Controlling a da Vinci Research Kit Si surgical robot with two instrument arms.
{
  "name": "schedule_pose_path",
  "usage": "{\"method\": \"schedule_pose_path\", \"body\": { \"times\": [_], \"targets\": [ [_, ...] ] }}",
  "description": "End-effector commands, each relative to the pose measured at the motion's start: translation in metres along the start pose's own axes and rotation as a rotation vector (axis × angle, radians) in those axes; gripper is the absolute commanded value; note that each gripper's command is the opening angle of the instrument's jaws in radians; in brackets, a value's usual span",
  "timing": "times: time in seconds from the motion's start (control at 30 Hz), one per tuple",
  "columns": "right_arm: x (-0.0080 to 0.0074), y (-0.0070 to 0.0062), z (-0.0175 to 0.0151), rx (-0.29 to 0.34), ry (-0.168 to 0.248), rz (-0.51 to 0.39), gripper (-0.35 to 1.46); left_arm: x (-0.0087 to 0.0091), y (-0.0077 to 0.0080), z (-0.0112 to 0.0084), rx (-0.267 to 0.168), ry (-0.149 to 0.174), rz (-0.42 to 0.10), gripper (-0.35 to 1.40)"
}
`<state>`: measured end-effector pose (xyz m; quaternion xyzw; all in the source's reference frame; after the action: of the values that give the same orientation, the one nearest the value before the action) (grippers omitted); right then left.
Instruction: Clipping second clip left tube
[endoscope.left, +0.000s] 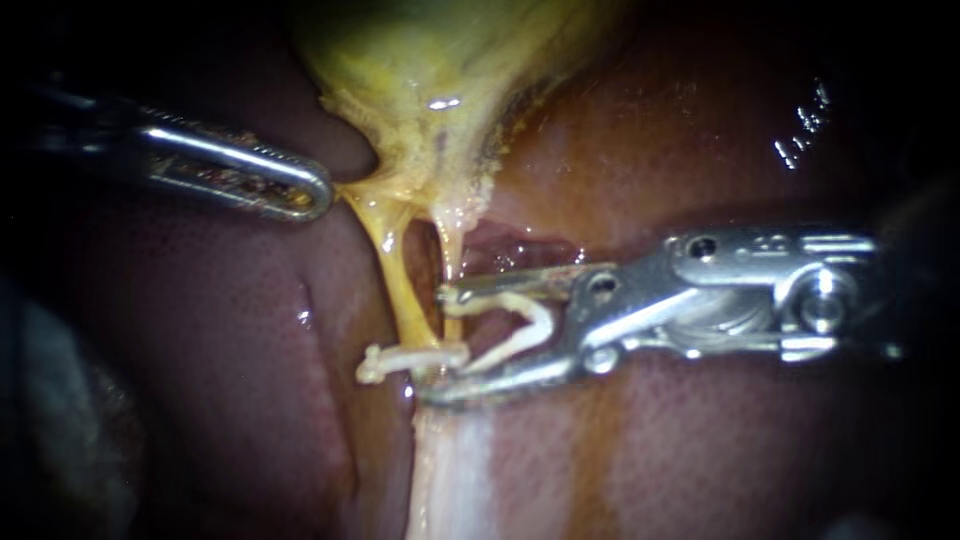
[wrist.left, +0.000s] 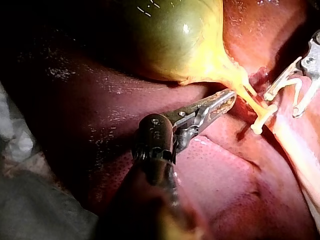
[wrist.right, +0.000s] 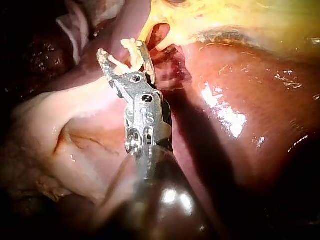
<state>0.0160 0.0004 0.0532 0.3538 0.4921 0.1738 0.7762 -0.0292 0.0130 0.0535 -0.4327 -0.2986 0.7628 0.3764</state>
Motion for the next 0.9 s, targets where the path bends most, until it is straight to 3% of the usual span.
{"method": "schedule_pose_path", "body": {
  "times": [0.03,0.27,0.53,0.67,0.9],
  "targets": [
    [-0.0002,0.0003,0.0002,0.002,-0.002,0.007,0.45,0.0,0.0,0.0,0.001,0.0,-0.002,-0.35],
    [-0.0021,0.0027,0.0006,0.031,-0.02,0.054,0.45,0.0,0.0002,0.0,0.002,0.0,-0.002,-0.35],
    [-0.0036,0.0039,0.0016,0.024,-0.022,0.075,0.45,0.0,0.0003,0.0,0.003,0.001,-0.003,-0.35],
    [-0.0034,0.0043,0.0023,0.03,0.004,0.088,0.45,0.0001,0.0004,0.0002,0.004,0.001,-0.003,-0.35],
    [-0.0022,0.0046,0.0043,0.067,0.1,0.129,0.46,0.0002,0.0005,0.0003,0.005,0.002,-0.004,-0.35]
  ]
}}
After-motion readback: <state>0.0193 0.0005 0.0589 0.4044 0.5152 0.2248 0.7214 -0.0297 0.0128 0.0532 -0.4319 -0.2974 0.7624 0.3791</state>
